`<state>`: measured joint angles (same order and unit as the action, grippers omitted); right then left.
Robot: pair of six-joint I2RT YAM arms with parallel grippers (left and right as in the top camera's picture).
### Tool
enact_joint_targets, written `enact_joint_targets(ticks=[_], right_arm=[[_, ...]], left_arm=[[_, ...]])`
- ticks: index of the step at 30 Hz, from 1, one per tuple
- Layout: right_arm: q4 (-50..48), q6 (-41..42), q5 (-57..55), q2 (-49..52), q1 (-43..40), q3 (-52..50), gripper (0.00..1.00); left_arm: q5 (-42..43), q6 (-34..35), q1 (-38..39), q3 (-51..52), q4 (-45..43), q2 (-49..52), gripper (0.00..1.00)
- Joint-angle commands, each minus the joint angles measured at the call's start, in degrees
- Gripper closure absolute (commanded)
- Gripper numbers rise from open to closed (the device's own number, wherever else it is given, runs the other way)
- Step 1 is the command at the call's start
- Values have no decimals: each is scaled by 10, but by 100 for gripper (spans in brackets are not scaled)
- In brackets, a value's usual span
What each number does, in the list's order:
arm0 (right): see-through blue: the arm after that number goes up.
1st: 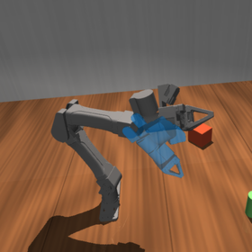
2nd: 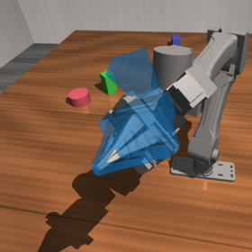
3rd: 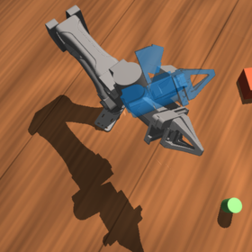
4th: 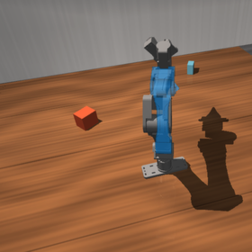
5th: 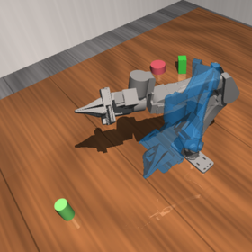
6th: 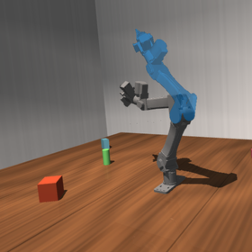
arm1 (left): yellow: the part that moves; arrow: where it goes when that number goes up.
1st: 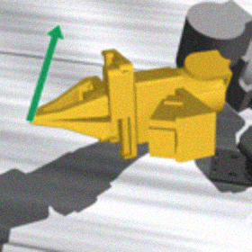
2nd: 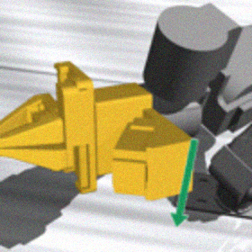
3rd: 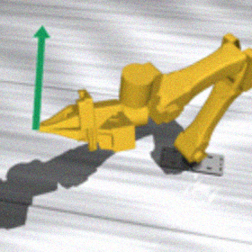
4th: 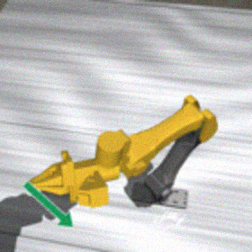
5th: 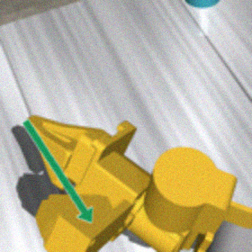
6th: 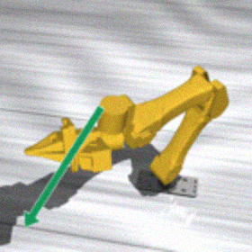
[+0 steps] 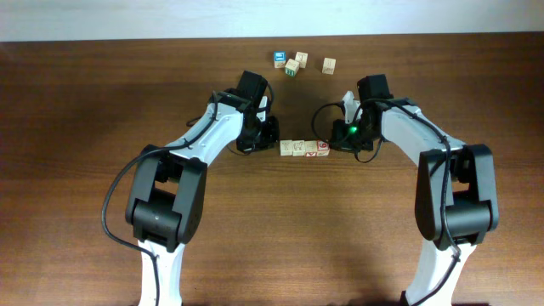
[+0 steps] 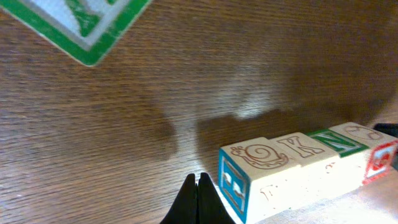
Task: Rotate 4 blocks
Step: 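Squeeze the block row between left and right grippers from both ends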
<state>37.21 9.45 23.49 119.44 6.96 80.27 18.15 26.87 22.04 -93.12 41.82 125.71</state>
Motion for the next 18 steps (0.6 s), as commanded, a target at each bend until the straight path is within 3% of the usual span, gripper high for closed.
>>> enact_joint_targets(ticks=[1,6,13,18], right_arm=[[4,52,1,3,3,-5,92],[10,62,16,3,3,-5,91],[18,-47,16,3,5,-4,92],[22,-48,16,3,5,-4,92]], left_arm=[[40,10,-1,-7,-3,3,100],[52,18,-1,-7,-6,3,100],[76,18,-8,-7,6,3,100],[91,18,-20,-7,2,3,100]])
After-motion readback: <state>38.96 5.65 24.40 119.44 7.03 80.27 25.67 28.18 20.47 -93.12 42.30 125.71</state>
